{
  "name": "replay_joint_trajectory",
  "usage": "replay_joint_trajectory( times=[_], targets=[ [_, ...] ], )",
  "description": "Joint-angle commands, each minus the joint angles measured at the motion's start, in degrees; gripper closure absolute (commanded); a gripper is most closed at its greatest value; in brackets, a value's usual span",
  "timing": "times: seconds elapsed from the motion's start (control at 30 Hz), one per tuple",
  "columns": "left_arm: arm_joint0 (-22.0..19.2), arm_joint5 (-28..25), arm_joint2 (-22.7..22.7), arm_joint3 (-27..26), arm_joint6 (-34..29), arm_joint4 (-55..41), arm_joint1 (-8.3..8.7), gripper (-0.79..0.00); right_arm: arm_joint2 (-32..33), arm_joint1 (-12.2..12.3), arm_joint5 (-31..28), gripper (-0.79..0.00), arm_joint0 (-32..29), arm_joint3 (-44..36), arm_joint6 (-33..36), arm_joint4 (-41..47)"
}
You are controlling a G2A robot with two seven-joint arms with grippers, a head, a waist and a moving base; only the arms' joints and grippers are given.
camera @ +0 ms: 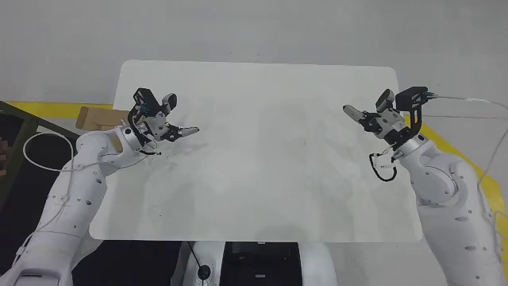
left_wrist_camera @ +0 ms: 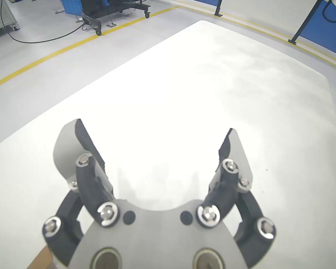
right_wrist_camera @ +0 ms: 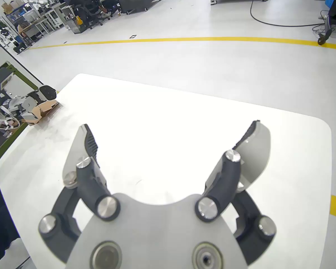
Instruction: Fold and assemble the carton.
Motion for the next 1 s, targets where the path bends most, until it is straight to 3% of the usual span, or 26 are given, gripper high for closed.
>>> replay_joint_trajectory(
  times=[0.0,0.53,0.8,0.97],
  targets=[
    [0.0,0.0,0.0,0.0,0.0,0.0,0.0,-0.784,0.0,0.0,0.0,-0.784,0.0,0.0,0.0,0.0],
    [0.2,0.0,-0.3,0.9,-1.5,-2.9,-0.07,-0.785,0.0,0.0,0.0,-0.785,0.0,0.0,0.0,0.0],
    [-0.9,-7.3,-5.0,6.0,-15.5,-21.4,1.2,-0.785,0.0,0.0,0.0,-0.785,0.0,0.0,0.0,0.0],
    [0.1,-7.3,-8.0,6.5,-27.8,-36.9,3.23,-0.785,0.0,0.0,0.0,-0.785,0.0,0.0,0.0,0.0]
  ],
)
